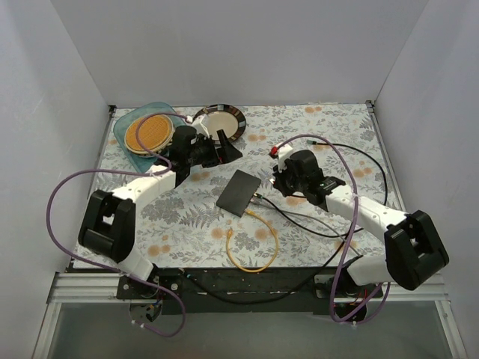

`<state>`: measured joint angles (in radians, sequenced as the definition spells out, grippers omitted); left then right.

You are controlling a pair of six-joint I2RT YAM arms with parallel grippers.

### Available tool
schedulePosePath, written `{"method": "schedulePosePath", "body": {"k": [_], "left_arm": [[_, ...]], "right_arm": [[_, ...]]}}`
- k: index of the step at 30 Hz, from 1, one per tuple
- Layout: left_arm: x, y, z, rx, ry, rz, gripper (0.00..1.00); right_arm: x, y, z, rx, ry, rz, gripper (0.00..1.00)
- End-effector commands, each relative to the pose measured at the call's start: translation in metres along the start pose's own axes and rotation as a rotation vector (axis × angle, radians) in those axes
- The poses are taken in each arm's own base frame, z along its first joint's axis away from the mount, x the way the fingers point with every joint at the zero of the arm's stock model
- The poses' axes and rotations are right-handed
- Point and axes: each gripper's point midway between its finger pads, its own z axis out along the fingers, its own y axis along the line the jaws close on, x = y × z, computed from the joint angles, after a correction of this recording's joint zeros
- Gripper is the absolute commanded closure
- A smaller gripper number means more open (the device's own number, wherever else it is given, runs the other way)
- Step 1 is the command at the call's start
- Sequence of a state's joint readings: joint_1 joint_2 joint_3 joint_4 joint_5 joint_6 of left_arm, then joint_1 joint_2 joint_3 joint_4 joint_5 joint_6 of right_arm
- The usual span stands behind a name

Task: Insert the plug into the switch port

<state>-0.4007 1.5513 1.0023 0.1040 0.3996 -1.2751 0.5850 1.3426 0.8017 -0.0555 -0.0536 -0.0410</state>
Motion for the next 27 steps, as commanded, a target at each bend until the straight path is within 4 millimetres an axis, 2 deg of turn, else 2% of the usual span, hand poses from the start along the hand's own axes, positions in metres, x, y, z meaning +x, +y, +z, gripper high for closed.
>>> {"method": "schedulePosePath", "body": {"k": [1, 5, 6, 11, 16, 19, 23, 27], "left_arm": [[0.016, 0.021, 0.008, -0.078, 0.106, -0.049, 0.02], [0.032, 0.034, 0.019, -0.092, 0.185, -0.083, 0.03], [0.038, 0.040, 0.023, -0.104, 0.206, -0.093, 0.07], [0.046, 0.058, 0.027, -0.161, 0.238, -0.106, 0.11], [0.050, 0.072, 0.029, -0.217, 0.240, -0.108, 0.16], [0.053, 0.073, 0.031, -0.211, 0.253, -0.113, 0.19], [0.060, 0.075, 0.036, -0.196, 0.284, -0.138, 0.31], [0.067, 0.077, 0.040, -0.188, 0.302, -0.150, 0.33]], "right_arm": [[0.010, -0.020, 0.009, 0.164, 0.029, -0.093, 0.99], [0.021, -0.011, 0.024, 0.186, 0.078, -0.132, 0.99], [0.022, -0.010, 0.025, 0.182, 0.084, -0.130, 0.99], [0.008, -0.006, 0.031, 0.168, 0.032, -0.116, 0.99], [0.005, -0.004, 0.038, 0.157, 0.036, -0.118, 0.99], [0.007, -0.002, 0.041, 0.146, 0.039, -0.118, 0.99], [0.011, -0.001, 0.047, 0.136, 0.051, -0.120, 0.99], [0.012, 0.000, 0.054, 0.124, 0.059, -0.135, 0.99]]}}
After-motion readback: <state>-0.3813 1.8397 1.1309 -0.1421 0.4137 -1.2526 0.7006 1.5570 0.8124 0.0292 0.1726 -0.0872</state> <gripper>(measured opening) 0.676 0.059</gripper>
